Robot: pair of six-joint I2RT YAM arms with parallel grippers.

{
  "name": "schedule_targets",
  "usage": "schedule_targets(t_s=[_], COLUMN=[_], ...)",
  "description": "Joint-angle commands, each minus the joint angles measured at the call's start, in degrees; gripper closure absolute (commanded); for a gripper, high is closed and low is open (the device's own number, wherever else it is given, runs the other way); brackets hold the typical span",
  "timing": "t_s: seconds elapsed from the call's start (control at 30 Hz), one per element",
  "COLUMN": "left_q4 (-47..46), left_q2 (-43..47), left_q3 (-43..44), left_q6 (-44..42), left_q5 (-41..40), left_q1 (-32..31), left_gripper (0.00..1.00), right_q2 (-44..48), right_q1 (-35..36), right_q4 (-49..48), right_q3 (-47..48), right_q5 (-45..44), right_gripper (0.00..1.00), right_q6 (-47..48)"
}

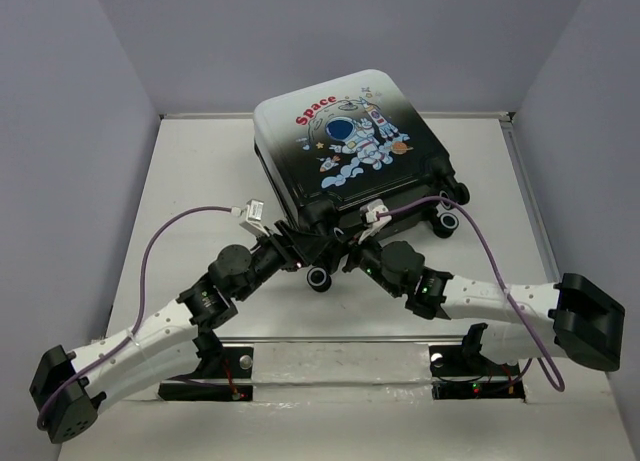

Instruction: Pack the luggage

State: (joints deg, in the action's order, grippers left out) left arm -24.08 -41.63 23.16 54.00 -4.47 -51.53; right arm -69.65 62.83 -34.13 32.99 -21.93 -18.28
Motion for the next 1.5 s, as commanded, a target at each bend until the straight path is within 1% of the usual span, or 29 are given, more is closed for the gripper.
schedule_targets(t_s=[0.0,0.03,0.07,0.1,0.13,0.17,0.2,0.23,0.27,0.33,0.37,0.4,0.43,0.47,0.53,0.57,0.6,0.67,0.8,0.93,1.1,1.23,1.37,1.47], left_q4=[-3.11,-0.47,4.77,7.35,9.99,11.84,13.6,14.23,14.41,10.38,8.62,4.08,1.51,-1.64,-3.6,-4.39,-4.4,-4.58,-5.62,-9.14,-9.5,-10.11,-11.52,-12.75], left_q2=[5.14,7.5,8.74,10.15,13.03,14.28,15.51,17.0,17.28,16.5,13.79,11.68,9.39,4.32,-0.62,-4.83,-6.61,-10.21,-14.35,-17.6,-21.91,-22.8,-22.97,-24.2], left_q3=[1.36,1.28,1.02,0.23,-0.56,-1.44,-3.62,-4.95,-6.27,-10.57,-11.63,-12.69,-12.61,-12.0,-8.84,-7.61,-5.34,-4.0,-2.07,-1.54,1.01,1.98,2.77,3.65], left_q6=[-3.9,-4.33,-4.6,-5.04,-4.96,-5.3,-6.61,-6.28,-5.66,-5.31,-5.05,-5.39,-6.26,-8.45,-10.74,-13.19,-14.09,-15.76,-16.99,-19.45,-21.04,-21.04,-21.04,-21.57], left_q5=[0.09,-1.75,-6.12,-8.43,-12.63,-12.67,-14.5,-15.21,-15.57,-14.26,-13.21,-12.41,-11.62,-11.18,-11.35,-12.92,-14.41,-18.88,-23.21,-23.92,-27.17,-29.8,-34.02,-37.8], left_q1=[-1.29,-1.29,-1.29,-1.29,-1.29,-1.29,-1.29,-1.29,-1.29,-1.29,-1.38,-1.38,-1.47,-1.73,-2.43,-2.87,-4.18,-4.9,-5.16,-5.16,-5.16,-5.95,-7.79,-8.94], left_gripper=[0.23,0.24,0.25,0.29,0.32,0.35,0.41,0.43,0.44,0.48,0.49,0.5,0.51,0.51,0.53,0.53,0.53,0.53,0.44,0.44,0.44,0.51,0.54,0.62], right_q2=[0.92,1.18,1.35,1.53,1.71,1.71,1.19,0.75,0.39,-0.31,-0.84,-1.1,-1.28,-1.63,-1.89,-2.07,-2.16,-2.25,-2.51,-3.04,-3.21,-3.3,-3.56,-3.74], right_q1=[-0.69,-0.69,-0.69,-0.69,-0.69,-0.69,-0.69,-0.69,-0.69,-0.69,-0.69,-0.69,-0.69,-0.69,-0.69,-0.69,-0.69,-0.69,-0.69,-0.69,-0.69,-0.69,-0.69,-0.69], right_q4=[-14.04,-11.86,-10.45,-7.12,-4.83,-2.54,2.7,5.36,7.48,10.82,13.54,15.65,16.54,17.25,18.22,19.0,19.27,19.54,19.72,19.72,18.75,18.31,17.43,16.99], right_q3=[3.3,3.65,4.27,5.84,6.99,8.22,11.71,13.57,15.33,18.15,20.51,22.36,22.38,23.77,24.75,25.53,25.89,26.51,27.21,27.47,27.04,26.6,25.81,25.28], right_q5=[-7.42,-7.07,-6.55,-5.76,-5.4,-4.88,-4.26,-3.82,-3.64,-3.03,-2.42,-1.98,-1.45,-0.4,0.57,1.36,1.71,3.12,5.93,7.43,10.33,12.35,14.55,15.69], right_gripper=[0.92,0.93,0.93,0.93,0.93,0.93,0.93,0.93,0.93,0.93,0.93,0.93,0.93,0.93,0.93,0.93,0.93,0.93,0.93,0.93,0.93,0.93,0.93,0.93], right_q6=[-0.7,-0.7,-0.53,0.26,0.53,0.79,1.75,2.28,2.9,4.22,4.66,5.18,5.27,5.28,5.63,5.71,5.89,5.98,5.98,5.8,4.93,4.22,3.52,2.9])
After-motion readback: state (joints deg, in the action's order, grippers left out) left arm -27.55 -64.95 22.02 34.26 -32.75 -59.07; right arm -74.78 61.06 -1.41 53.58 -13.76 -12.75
